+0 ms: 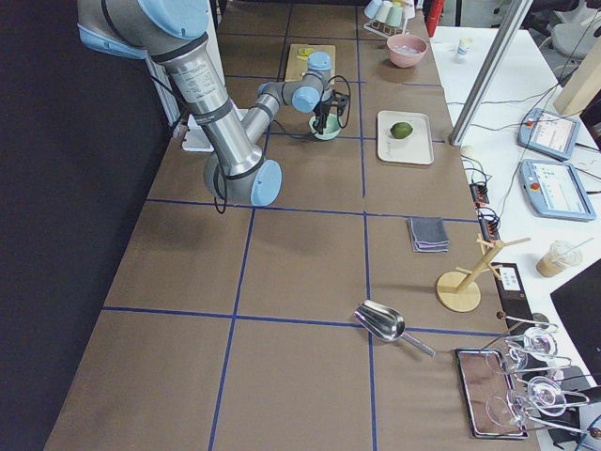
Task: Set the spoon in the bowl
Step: 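Set the green bowl down, open the right gripper and withdraw it, then move the left gripper over the white spoon on the cutting board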
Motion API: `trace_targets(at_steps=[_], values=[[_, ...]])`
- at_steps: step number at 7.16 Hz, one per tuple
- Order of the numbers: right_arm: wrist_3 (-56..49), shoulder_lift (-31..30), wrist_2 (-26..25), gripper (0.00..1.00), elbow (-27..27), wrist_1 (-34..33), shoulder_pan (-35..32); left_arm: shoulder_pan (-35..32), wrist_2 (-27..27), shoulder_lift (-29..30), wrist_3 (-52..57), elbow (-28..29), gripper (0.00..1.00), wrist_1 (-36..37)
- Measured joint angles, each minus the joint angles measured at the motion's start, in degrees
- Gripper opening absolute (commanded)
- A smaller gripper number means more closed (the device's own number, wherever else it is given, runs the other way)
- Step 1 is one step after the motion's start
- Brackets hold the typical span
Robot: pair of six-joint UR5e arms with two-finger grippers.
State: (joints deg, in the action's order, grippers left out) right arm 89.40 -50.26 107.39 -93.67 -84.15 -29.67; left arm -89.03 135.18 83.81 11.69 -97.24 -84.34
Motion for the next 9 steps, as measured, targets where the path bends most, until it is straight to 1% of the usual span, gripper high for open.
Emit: trace_targets(at_steps=[1,2,3,4,6,7,8,9], values=[[-1.0,-0.4,1.5,1.00,-0.6,-0.3,-2.3,0.0,0.0,0.1,0.0,-0.1,1.00,0.0],[-3.7,-1.8,4.2,1.00,-1.4,-0.5,-5.5,0.0,-0.1,0.3,0.0,-0.2,1.00,0.0],[-8.7,-4.8,7.2,1.00,-3.0,-0.5,-9.3,0.1,-0.3,0.4,0.1,-0.2,1.00,-0.1],[-17.1,-8.9,11.3,1.00,-4.6,-0.6,-14.2,0.3,-0.4,0.4,0.1,-0.1,1.00,-0.3],[-37.5,-17.5,19.5,1.00,-5.4,-0.7,-25.3,0.6,-0.4,0.6,-0.2,0.1,1.00,-2.2],[-49.0,-22.5,21.5,1.00,-5.4,-0.8,-30.8,0.7,-0.3,0.9,-0.4,0.0,1.00,-2.8],[-61.7,-27.4,22.4,1.00,-5.4,-2.2,-36.7,0.7,-0.2,1.7,-0.4,0.2,1.00,-3.1],[-74.0,-30.9,22.9,1.00,-5.8,-5.9,-42.3,0.7,-0.2,2.8,-0.4,0.5,1.00,-4.2]])
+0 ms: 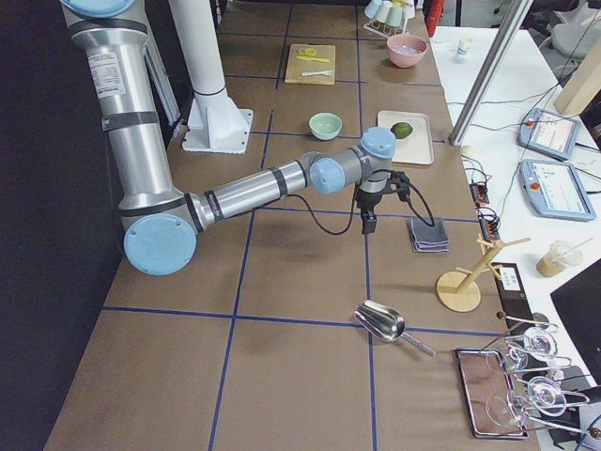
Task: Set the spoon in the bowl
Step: 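Move the left gripper over the white spoon on the cutting board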
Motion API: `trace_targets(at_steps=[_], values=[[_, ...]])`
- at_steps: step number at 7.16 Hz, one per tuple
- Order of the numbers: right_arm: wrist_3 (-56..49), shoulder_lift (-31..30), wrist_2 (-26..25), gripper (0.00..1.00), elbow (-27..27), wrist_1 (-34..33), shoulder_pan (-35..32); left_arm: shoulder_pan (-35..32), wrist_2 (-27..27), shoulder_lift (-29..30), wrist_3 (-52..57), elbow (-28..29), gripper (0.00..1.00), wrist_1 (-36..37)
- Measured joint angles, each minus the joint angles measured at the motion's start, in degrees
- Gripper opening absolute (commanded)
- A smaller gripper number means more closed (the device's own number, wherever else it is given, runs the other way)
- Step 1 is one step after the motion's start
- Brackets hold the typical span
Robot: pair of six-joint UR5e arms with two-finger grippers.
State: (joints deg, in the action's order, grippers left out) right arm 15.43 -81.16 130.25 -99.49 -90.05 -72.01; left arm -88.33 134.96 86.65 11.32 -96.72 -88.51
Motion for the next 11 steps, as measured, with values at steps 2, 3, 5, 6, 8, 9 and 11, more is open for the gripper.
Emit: trace_targets(at_steps=[2,3,5,6,8,9,11], values=[[-20.1,-7.3,0.2,1.00,-0.7,-5.8,-10.5,0.4,0.1,2.0,-0.9,0.3,1.00,-3.9],[-26.6,-11.7,0.2,1.00,-0.9,-6.5,-15.4,0.7,0.3,2.5,-1.9,0.3,1.00,-4.8],[-30.6,-18.6,0.1,1.00,-2.2,-6.7,-20.9,1.3,0.8,3.0,-3.4,-0.6,1.00,-5.6],[-29.4,-20.5,0.1,1.00,-4.0,-6.7,-21.6,2.3,2.1,3.2,-5.4,-1.3,1.00,-7.1],[-26.2,-21.7,0.1,1.00,-6.7,-6.6,-21.9,9.9,3.9,3.3,-18.3,-1.7,1.00,-14.4],[-25.6,-21.9,0.1,1.00,-7.3,-6.6,-21.9,15.0,1.9,3.5,-28.6,-1.8,1.00,-19.6],[-25.4,-21.9,0.1,1.00,-7.5,-6.6,-21.9,22.0,-2.8,3.6,-43.8,-3.4,1.00,-24.5]])
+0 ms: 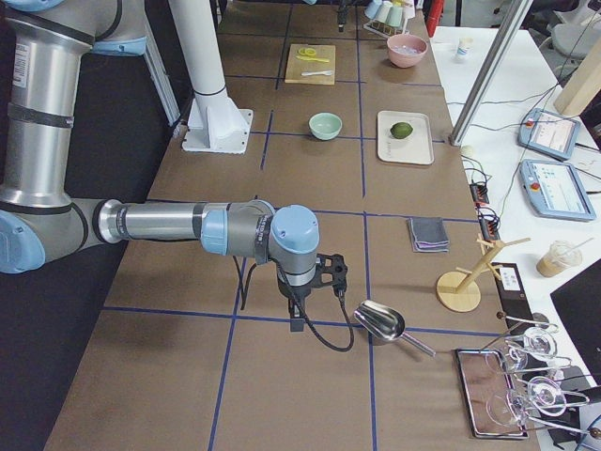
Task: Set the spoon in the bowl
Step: 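Move the left gripper over the white spoon on the cutting board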
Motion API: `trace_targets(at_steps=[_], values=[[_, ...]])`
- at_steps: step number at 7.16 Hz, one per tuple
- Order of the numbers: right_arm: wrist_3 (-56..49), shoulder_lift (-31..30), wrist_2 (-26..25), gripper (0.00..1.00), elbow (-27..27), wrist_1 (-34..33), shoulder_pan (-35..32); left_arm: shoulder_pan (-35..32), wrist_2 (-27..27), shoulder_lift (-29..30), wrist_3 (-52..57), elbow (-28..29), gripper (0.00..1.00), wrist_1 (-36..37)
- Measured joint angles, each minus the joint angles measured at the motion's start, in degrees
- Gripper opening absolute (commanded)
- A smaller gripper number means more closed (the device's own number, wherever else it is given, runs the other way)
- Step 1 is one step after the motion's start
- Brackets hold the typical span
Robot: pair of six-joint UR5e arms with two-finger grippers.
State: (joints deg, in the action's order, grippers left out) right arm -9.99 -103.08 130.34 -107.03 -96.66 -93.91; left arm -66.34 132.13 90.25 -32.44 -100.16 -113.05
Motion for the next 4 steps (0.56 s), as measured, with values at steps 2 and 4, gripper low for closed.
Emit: trace_targets(at_steps=[2,4], values=[[0.0,0.0,0.0,1.00,-0.1,0.1,0.0,4.8,-2.0,-0.2,-9.9,-2.8,1.00,-0.7],[-0.2,0.0,0.0,1.00,-0.1,0.1,0.0,13.2,-9.0,-0.2,-19.9,-5.7,1.00,-0.8]])
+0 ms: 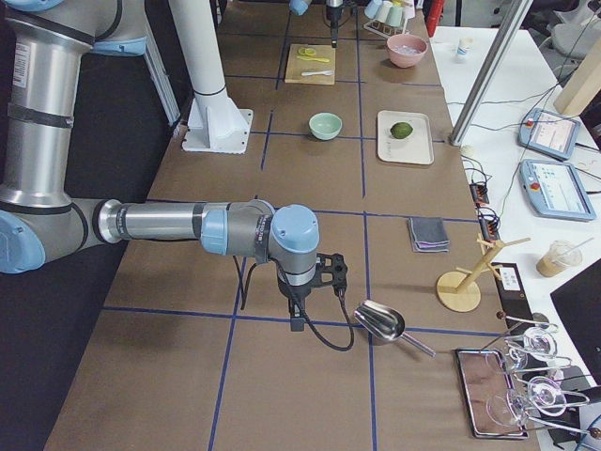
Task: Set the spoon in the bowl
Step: 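Move the left gripper over the white spoon on the cutting board, then lower the left gripper and grasp the white spoon by its handle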
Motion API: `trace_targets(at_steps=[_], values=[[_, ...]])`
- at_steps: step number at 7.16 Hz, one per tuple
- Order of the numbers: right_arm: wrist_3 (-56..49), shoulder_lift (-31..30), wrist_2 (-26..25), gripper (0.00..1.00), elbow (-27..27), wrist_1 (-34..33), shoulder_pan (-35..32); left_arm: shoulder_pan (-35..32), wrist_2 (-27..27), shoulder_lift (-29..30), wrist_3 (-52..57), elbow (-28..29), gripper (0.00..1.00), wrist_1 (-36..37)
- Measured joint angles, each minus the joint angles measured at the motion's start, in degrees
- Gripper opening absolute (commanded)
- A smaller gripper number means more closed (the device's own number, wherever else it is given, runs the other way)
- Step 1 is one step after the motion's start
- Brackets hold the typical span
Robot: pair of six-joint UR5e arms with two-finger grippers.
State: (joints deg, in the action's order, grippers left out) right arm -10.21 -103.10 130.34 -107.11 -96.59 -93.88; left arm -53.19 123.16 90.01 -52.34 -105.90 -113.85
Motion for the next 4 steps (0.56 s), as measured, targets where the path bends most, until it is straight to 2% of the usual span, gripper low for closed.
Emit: trace_targets(at_steps=[2,3,4], values=[[-0.1,0.0,0.0,1.00,0.0,0.0,0.0,8.6,-7.3,0.0,-7.0,-1.7,1.00,0.0],[-0.1,-0.1,0.0,1.00,0.0,0.0,0.0,11.2,-9.0,0.1,-8.6,-2.0,1.00,-0.1],[-0.1,-0.1,0.0,1.00,-0.1,0.0,0.0,12.8,-9.7,0.1,-9.3,-2.0,0.88,-0.1]])
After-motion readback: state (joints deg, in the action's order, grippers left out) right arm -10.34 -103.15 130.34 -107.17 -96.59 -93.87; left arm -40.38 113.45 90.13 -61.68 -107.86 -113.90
